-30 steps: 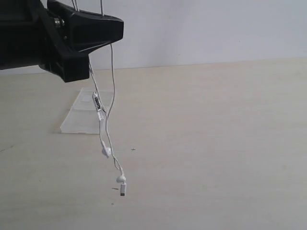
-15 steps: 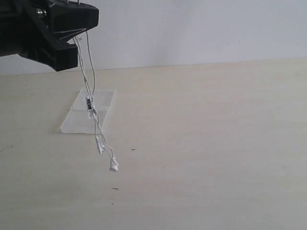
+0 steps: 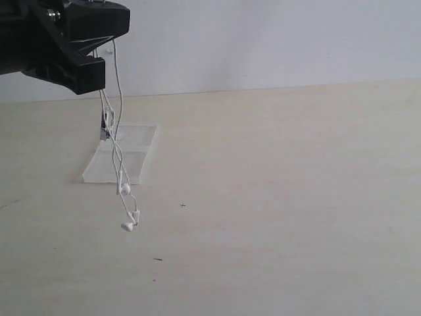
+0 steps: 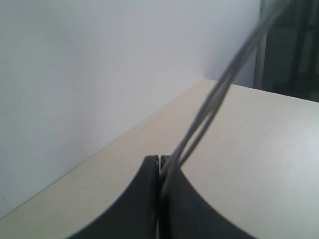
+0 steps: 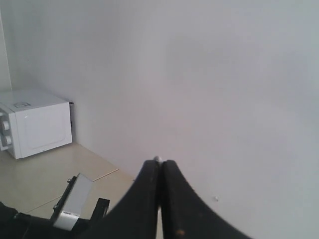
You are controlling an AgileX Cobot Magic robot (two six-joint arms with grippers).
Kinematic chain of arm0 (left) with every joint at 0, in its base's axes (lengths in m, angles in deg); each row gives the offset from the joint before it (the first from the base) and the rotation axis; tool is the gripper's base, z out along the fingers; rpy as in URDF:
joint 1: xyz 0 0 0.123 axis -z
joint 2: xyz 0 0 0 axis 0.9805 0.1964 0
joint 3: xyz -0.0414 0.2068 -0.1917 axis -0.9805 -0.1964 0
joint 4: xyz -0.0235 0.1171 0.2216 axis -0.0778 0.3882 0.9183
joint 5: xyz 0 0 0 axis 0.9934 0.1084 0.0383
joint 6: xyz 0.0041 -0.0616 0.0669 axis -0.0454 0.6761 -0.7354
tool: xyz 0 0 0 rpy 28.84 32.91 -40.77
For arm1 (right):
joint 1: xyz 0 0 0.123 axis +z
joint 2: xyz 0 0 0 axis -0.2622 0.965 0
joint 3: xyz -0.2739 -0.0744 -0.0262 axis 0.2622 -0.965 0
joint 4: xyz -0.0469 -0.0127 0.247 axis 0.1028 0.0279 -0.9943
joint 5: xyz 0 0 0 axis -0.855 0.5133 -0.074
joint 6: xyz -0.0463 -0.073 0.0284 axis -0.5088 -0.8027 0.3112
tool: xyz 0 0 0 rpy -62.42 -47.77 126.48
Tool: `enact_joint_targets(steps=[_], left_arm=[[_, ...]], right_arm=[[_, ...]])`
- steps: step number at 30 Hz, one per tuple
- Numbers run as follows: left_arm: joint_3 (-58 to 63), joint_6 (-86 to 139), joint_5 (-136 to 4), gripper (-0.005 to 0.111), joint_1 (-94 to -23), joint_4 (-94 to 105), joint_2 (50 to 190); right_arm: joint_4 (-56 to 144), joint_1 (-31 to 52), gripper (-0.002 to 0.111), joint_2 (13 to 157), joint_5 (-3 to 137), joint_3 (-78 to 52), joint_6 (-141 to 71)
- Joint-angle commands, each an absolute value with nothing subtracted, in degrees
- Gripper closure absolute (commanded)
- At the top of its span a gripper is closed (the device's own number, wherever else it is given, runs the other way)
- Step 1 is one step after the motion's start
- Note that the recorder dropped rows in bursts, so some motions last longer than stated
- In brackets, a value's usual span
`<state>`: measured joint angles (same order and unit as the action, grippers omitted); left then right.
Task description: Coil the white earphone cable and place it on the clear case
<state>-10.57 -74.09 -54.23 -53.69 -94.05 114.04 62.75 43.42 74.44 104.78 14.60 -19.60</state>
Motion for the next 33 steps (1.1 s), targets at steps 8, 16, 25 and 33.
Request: enact_joint_targets(steps=[8,16,25,33], left_arm=[[-10.75,-74.33,-59.92,0.107,-53.57,-94.40,113.78],[-10.75,-74.76,-60.86,0.107,-53.57,-94.40,113.78],[-10.75,-74.34,-62.16,0.094,-53.57,-94.40,113.78],[-10.75,-74.34,-63.19,0.080,-53.57,-94.40,113.78]], right_arm=[[63.24,43.46,0.108,71.58,103.42,14.92,-19.40],[61.79,43.46,0.108,71.15,109.17,14.92,-19.40],[60.87,43.46,0.108,71.15,110.17,14.92,-19.69],[60.87,43.46,0.108,71.03,109.05,14.92,-19.81]])
